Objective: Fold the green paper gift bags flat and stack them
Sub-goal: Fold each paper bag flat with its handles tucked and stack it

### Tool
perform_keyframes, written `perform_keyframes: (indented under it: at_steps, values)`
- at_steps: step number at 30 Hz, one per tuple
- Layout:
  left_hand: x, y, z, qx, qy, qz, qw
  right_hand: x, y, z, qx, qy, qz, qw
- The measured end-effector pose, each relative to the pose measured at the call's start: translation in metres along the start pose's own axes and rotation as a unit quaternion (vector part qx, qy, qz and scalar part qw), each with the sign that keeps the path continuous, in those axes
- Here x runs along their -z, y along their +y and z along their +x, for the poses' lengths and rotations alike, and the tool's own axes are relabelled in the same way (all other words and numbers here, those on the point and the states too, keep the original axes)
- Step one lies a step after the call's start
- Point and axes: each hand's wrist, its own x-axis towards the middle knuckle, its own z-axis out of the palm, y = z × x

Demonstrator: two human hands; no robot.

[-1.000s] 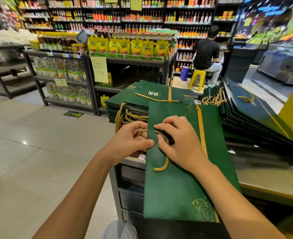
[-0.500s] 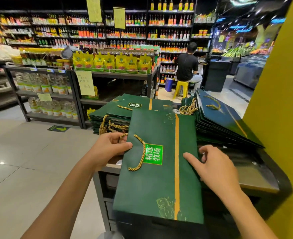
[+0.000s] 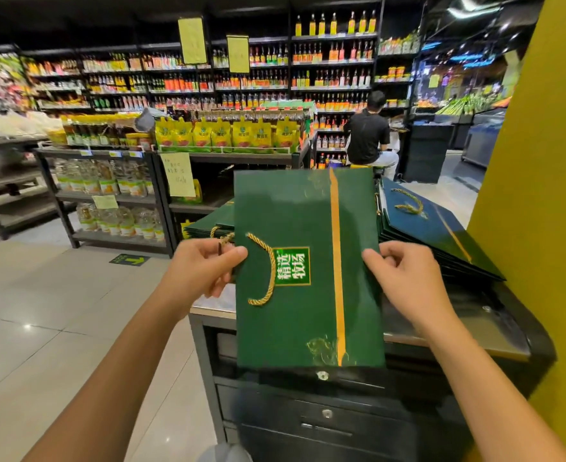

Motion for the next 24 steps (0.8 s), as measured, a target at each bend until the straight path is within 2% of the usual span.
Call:
perform_keyframes:
  at_steps: [3,8,11,14,17,20,24]
  values:
    - [0.007,0.026,0.002,-0.070,0.031,-0.045,0.996,0.012,-0.022,0.007,0.045,0.019,0.073,0.996]
    - [0.017,0.063,0.002,-0.125,0.087,-0.127,0.980,0.034,-0.067,0.016,0.088,0.046,0.201,0.974]
    - [0.020,0.069,0.001,-0.128,0.076,-0.160,0.976,0.041,-0.077,0.020,0.063,0.017,0.312,0.948]
    - [0.019,0.055,-0.002,-0.116,0.039,-0.173,0.977,0.041,-0.071,0.022,-0.006,-0.037,0.395,0.918]
    - [0.012,0.031,-0.010,-0.068,-0.009,-0.206,0.976,0.031,-0.046,0.017,-0.083,-0.076,0.358,0.927]
    - [-0.002,0.004,-0.014,-0.015,-0.031,-0.190,0.981,0.014,-0.007,0.006,-0.063,-0.096,0.233,0.966]
    - [-0.017,-0.026,-0.014,0.060,-0.028,-0.196,0.978,-0.006,0.021,-0.008,-0.058,-0.075,0.161,0.982]
